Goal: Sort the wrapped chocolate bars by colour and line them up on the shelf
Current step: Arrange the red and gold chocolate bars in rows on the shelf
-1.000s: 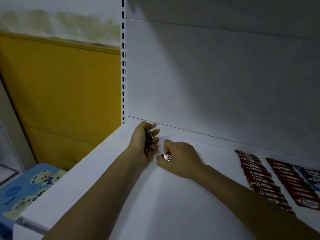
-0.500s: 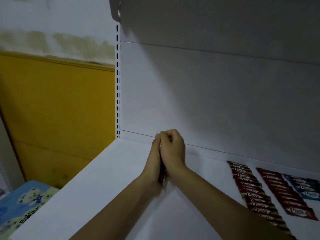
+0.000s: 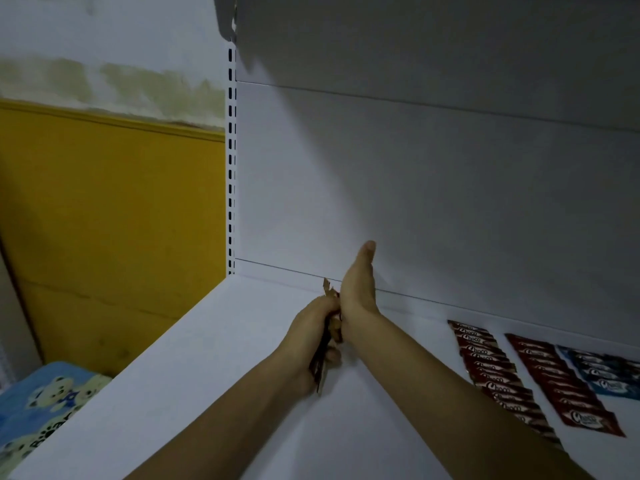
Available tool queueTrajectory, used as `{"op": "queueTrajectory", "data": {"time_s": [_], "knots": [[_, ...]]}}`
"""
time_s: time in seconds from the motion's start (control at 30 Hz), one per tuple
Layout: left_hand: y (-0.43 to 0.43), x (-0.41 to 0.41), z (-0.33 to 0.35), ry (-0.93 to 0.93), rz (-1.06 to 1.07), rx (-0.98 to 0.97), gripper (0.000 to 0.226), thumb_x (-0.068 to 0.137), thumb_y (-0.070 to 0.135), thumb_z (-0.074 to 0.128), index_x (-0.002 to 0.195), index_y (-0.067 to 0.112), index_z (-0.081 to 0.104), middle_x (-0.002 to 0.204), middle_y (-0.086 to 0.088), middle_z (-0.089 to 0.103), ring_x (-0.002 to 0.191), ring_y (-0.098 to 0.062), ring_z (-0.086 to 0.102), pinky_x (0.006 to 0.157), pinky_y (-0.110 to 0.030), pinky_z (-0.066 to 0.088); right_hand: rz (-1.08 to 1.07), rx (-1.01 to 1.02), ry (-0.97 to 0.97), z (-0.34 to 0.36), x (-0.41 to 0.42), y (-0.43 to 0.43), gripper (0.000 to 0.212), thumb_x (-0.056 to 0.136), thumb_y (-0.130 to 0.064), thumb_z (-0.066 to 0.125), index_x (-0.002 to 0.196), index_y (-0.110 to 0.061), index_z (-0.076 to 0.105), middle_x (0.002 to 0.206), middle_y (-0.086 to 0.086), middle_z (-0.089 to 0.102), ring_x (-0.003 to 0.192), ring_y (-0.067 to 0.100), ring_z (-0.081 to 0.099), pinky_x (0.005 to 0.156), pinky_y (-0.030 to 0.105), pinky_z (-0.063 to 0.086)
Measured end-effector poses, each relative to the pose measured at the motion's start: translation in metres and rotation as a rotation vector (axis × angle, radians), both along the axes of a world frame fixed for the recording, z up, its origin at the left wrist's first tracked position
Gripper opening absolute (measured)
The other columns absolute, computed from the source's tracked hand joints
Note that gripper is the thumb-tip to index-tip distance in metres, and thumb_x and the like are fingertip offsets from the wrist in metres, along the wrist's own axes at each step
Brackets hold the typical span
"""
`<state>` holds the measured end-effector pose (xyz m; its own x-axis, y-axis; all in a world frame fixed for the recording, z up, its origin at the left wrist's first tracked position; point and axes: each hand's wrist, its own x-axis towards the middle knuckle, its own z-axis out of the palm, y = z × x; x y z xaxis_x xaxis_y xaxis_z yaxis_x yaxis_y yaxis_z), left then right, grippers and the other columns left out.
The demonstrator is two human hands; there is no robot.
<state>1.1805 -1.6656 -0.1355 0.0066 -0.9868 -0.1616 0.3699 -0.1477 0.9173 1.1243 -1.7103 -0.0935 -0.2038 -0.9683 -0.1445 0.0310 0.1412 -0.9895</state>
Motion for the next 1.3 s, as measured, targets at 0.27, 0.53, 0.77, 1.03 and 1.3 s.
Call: {"op": "queueTrajectory", "data": {"time_s": [0.27, 0.53, 0.77, 1.03, 1.3], "knots": [[0.003, 0.004, 0.004, 0.192, -0.026, 0.034, 0.024, 0.094, 0.015, 0.04, 0.108, 0.013, 0.06, 0.06, -0.002, 0.056, 0.041, -0.008, 0.045, 0.034, -0.018, 0.028, 0.217, -0.041, 0.041, 0.001, -0.046, 0.007, 0.022, 0.093, -0.035, 0.055, 0.096, -0.014, 0.059, 0.104, 0.008, 0.067, 0.086, 0.019, 0.064, 0.069, 0.028, 0.047], [0.008, 0.001, 0.002, -0.08, -0.102, -0.115, 0.019, 0.093, 0.022, 0.053, 0.102, 0.014, 0.068, 0.069, 0.001, 0.063, 0.055, -0.01, 0.053, 0.039, -0.018, 0.033, 0.452, -0.167, 0.31, -0.006, -0.099, 0.016, 0.023, 0.082, -0.036, 0.07, 0.077, -0.013, 0.069, 0.061, -0.003, 0.064, 0.05, 0.006, 0.054, 0.05, 0.02, 0.041], [0.014, -0.011, -0.003, -0.352, -0.166, -0.273, 0.016, 0.097, 0.02, 0.051, 0.104, 0.018, 0.065, 0.083, 0.003, 0.069, 0.053, -0.011, 0.05, 0.041, -0.02, 0.034, 0.553, -0.221, 0.29, -0.008, -0.129, 0.023, 0.018, 0.078, -0.024, 0.074, 0.084, -0.009, 0.066, 0.078, 0.005, 0.074, 0.067, 0.017, 0.071, 0.055, 0.019, 0.052], [0.004, -0.033, 0.019, -0.415, -0.176, -0.262, 0.022, 0.096, 0.023, 0.046, 0.099, 0.02, 0.068, 0.083, 0.004, 0.074, 0.05, -0.01, 0.054, 0.04, -0.017, 0.032, 0.328, -0.285, 0.416, 0.01, -0.176, 0.011, 0.01, 0.08, -0.014, 0.073, 0.072, -0.02, 0.074, 0.068, -0.008, 0.068, 0.062, 0.0, 0.059, 0.064, 0.014, 0.046], [-0.014, -0.083, -0.004, -0.344, -0.002, -0.254, 0.017, 0.092, 0.01, 0.051, 0.09, 0.021, 0.064, 0.091, -0.005, 0.068, 0.051, -0.004, 0.06, 0.042, -0.017, 0.041, 0.273, -0.236, 0.558, 0.027, -0.23, 0.033, 0.007, 0.086, -0.012, 0.067, 0.09, -0.011, 0.073, 0.077, -0.004, 0.072, 0.063, -0.003, 0.065, 0.055, 0.005, 0.044]]}}
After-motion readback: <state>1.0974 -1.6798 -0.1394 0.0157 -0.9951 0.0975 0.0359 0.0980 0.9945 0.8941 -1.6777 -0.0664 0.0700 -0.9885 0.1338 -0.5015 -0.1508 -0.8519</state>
